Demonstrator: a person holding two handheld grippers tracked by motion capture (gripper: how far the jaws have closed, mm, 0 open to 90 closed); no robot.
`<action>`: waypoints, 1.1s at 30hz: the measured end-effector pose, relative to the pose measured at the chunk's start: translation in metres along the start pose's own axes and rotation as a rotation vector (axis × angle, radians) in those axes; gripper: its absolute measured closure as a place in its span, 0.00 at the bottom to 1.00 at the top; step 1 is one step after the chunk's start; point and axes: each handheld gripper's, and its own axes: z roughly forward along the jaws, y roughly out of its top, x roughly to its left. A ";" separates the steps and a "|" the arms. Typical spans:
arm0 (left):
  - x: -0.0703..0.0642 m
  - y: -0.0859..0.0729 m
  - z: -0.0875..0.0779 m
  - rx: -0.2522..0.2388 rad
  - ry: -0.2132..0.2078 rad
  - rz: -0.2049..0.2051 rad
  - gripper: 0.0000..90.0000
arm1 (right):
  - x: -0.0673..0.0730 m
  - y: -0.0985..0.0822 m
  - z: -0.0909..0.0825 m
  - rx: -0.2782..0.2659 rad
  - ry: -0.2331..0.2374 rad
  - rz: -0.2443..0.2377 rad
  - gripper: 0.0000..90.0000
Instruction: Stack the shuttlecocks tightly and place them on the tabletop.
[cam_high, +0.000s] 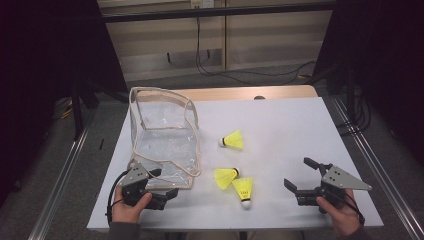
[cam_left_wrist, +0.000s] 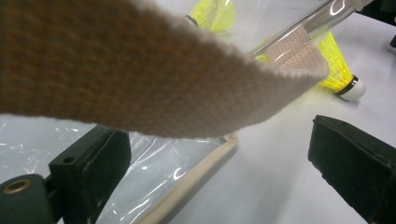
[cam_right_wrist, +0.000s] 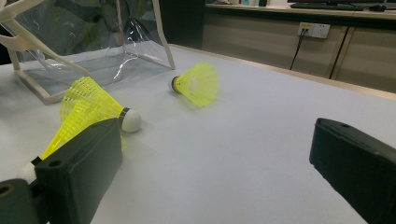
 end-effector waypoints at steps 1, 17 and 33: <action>0.000 0.000 0.000 -0.001 0.000 0.001 0.07 | 0.000 0.000 0.000 0.000 -0.002 0.000 0.02; 0.003 -0.001 0.002 -0.012 -0.008 0.004 0.07 | -0.001 -0.001 0.000 0.010 -0.004 -0.001 0.02; 0.004 -0.003 0.001 -0.017 -0.003 0.003 0.07 | -0.001 0.006 0.008 0.011 0.014 -0.003 0.02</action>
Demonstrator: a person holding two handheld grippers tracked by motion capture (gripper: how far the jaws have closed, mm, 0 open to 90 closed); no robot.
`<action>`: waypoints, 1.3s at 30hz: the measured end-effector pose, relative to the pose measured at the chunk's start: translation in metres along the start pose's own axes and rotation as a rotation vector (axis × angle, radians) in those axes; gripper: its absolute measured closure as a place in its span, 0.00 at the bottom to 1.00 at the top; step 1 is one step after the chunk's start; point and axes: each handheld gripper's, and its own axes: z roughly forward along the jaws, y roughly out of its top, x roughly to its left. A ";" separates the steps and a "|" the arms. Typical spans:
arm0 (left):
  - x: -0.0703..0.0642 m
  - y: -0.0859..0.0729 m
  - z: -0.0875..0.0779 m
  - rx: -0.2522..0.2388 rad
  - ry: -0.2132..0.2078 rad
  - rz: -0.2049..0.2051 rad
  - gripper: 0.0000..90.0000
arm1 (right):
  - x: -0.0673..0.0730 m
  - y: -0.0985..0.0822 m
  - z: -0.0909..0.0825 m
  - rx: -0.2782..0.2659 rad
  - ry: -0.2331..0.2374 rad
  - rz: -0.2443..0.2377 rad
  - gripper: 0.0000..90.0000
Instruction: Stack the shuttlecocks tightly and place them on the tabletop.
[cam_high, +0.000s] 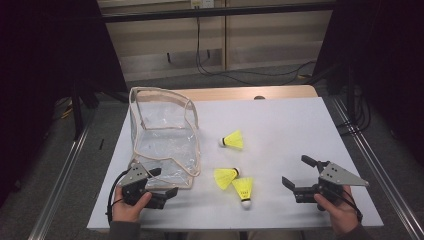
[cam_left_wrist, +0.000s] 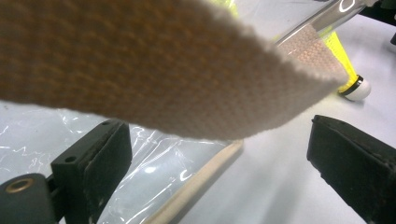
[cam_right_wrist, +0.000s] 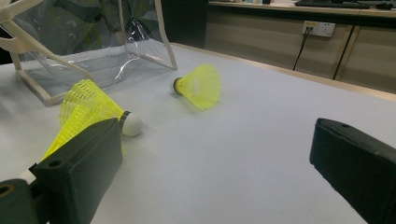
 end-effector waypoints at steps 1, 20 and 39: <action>0.000 0.000 0.000 0.001 0.001 0.003 0.07 | 0.000 0.001 0.001 0.002 0.005 0.000 0.02; 0.001 0.001 0.000 0.006 0.000 0.008 0.07 | 0.007 0.010 0.028 0.092 0.069 -0.006 0.02; 0.000 0.000 0.001 0.002 0.001 0.005 0.07 | 0.019 0.017 0.047 0.126 0.132 -0.027 0.03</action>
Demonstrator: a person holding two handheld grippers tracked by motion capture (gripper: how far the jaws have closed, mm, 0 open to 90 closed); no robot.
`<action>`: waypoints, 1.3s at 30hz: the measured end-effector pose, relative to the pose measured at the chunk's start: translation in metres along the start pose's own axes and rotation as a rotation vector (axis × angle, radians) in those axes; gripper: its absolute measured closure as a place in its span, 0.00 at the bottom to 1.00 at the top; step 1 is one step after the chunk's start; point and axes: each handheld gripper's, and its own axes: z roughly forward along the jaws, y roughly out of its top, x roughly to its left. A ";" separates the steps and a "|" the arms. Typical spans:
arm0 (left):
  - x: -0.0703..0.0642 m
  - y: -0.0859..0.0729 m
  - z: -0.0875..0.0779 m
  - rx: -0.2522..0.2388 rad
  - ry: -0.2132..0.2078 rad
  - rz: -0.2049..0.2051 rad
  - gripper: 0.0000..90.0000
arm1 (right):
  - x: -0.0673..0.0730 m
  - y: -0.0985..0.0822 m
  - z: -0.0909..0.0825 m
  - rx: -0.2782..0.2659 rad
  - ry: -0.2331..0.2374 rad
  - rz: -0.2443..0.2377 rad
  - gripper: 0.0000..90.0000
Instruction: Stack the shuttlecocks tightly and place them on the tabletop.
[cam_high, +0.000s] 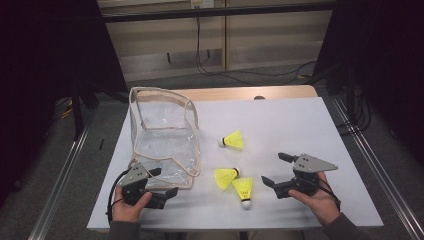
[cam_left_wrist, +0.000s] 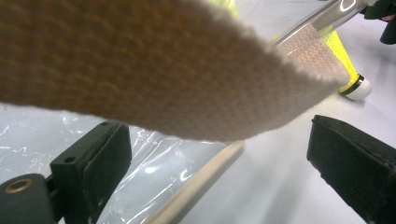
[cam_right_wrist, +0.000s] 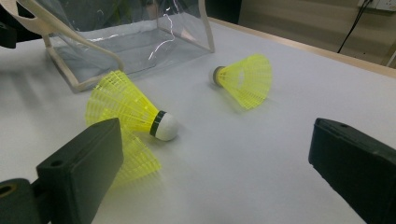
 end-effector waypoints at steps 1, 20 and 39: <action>0.000 0.000 0.000 0.001 0.000 0.000 0.07 | 0.000 0.000 0.001 0.004 0.001 0.001 0.03; 0.000 0.000 0.000 0.000 0.001 0.000 0.07 | 0.010 0.005 0.018 0.043 0.042 0.015 0.03; 0.000 0.000 0.000 0.000 0.000 0.004 0.07 | 0.013 0.011 0.029 0.077 0.115 0.046 0.11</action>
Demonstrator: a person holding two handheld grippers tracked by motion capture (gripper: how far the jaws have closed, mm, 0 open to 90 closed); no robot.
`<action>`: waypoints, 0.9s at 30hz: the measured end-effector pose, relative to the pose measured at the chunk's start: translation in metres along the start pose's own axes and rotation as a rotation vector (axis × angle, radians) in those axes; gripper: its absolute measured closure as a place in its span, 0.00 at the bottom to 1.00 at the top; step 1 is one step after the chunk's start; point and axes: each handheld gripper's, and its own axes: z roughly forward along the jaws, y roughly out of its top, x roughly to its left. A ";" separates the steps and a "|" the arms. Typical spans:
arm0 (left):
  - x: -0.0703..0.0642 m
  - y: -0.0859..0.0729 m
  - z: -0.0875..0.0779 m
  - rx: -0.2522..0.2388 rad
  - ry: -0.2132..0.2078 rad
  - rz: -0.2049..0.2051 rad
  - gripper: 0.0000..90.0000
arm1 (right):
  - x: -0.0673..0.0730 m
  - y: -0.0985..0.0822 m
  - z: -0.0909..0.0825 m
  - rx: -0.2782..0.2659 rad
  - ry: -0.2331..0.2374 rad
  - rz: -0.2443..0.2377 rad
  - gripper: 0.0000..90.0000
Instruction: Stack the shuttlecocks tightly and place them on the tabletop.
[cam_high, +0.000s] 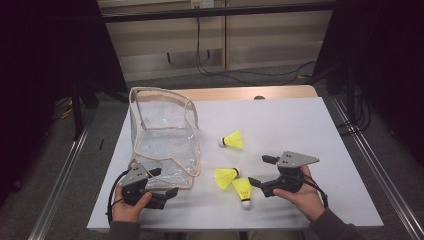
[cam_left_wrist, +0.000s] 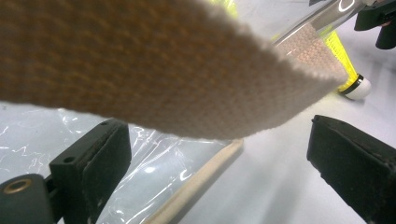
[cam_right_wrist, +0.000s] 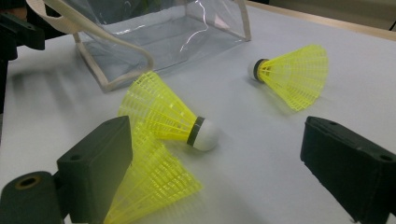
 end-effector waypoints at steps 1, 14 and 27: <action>0.000 0.000 0.000 0.001 0.001 0.001 0.07 | 0.000 0.000 0.001 0.002 0.006 0.002 0.11; 0.000 0.000 0.000 0.001 -0.001 0.002 0.07 | 0.008 0.000 0.009 0.044 0.126 -0.008 0.30; 0.000 0.000 -0.001 0.004 0.002 0.004 0.07 | 0.013 -0.002 0.013 0.088 0.198 -0.045 0.51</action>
